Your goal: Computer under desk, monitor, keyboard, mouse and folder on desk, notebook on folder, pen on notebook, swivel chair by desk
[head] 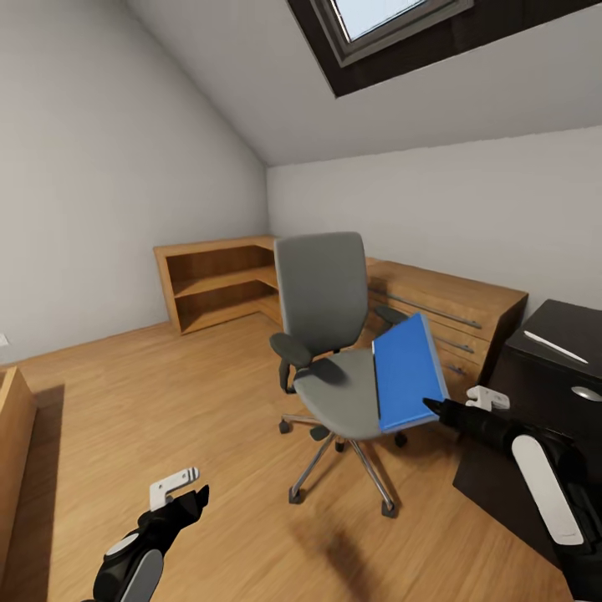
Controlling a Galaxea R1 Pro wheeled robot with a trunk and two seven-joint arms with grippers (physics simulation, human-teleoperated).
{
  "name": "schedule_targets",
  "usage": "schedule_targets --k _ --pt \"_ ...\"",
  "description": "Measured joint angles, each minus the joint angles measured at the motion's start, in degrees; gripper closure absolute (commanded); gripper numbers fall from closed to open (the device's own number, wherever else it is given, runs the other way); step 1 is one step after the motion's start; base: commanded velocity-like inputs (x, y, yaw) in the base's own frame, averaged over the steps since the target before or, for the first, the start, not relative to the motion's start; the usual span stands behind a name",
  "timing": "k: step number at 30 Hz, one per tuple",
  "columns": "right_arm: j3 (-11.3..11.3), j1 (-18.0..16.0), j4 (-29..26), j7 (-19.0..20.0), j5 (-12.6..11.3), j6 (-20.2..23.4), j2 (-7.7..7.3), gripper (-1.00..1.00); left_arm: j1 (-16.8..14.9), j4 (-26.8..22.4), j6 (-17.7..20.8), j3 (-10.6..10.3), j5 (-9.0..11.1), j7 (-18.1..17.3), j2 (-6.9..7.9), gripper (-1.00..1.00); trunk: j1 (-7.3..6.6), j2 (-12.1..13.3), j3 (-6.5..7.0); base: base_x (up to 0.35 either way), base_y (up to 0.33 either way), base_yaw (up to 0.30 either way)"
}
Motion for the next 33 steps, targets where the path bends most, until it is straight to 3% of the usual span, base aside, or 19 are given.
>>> schedule_targets --k 2,7,11,13,15,16,20,22,26,33 --pt "-0.11 0.01 -0.01 1.89 -0.34 -0.04 -0.03 1.00 -0.01 1.75 0.09 0.06 0.08 -0.15 0.00 -1.00 -0.44 0.80 0.36 0.000 0.000 0.000" --pt "-0.40 0.01 0.05 2.41 -0.12 -0.11 0.02 1.00 -0.03 6.26 -0.11 0.47 0.02 -0.30 0.15 -1.00 -1.54 2.81 1.26 0.000 0.000 -0.059" --pt "-0.41 0.04 0.07 2.43 -0.12 -0.12 0.04 1.00 -0.03 13.99 -0.35 0.53 -0.13 -0.49 0.27 -1.00 -2.42 4.41 1.97 0.000 0.000 -0.209" --pt "-0.41 0.03 0.07 2.43 -0.12 -0.12 0.04 1.00 -0.02 21.18 -2.61 0.30 -0.24 -0.66 0.30 -1.00 -2.85 5.22 2.33 0.000 0.000 -0.253" --pt "-0.41 0.01 0.09 2.43 -0.11 -0.12 0.04 1.00 -0.02 24.85 -5.82 0.11 -0.85 -0.71 0.22 -1.00 -3.29 6.02 2.69 0.000 0.000 -0.259" --pt "-0.39 0.04 0.18 2.46 -0.10 -0.12 0.04 1.00 -0.03 27.16 -8.48 -0.32 -2.29 -0.74 0.15 -1.00 -3.51 6.42 2.87 0.000 0.000 -0.263" --pt "-0.20 0.05 0.55 2.44 -0.27 -0.76 0.27 1.00 -0.02 32.01 -11.10 -1.22 -5.44 -0.67 0.13 -1.00 -4.39 8.02 3.59 0.000 0.000 -0.264" --pt "-0.17 0.05 0.84 2.39 -0.24 -2.06 1.49 1.00 -0.03 35.31 -11.76 -1.34 -6.22 -0.70 0.14 -1.00 -4.83 8.82 3.95 0.000 0.000 -0.265" --pt "-0.23 0.06 1.57 2.26 1.12 -5.12 5.40 1.00 -0.04 40.14 -16.15 -1.50 -6.88 -0.73 0.04 -1.00 -5.71 10.43 4.67 0.000 0.000 -0.267" --pt "-0.42 0.04 5.34 2.43 2.00 -7.66 6.42 1.00 -0.07 41.75 -21.48 -2.03 -6.93 -0.73 -0.18 -1.00 -7.25 13.24 5.92 0.000 0.000 -0.268"
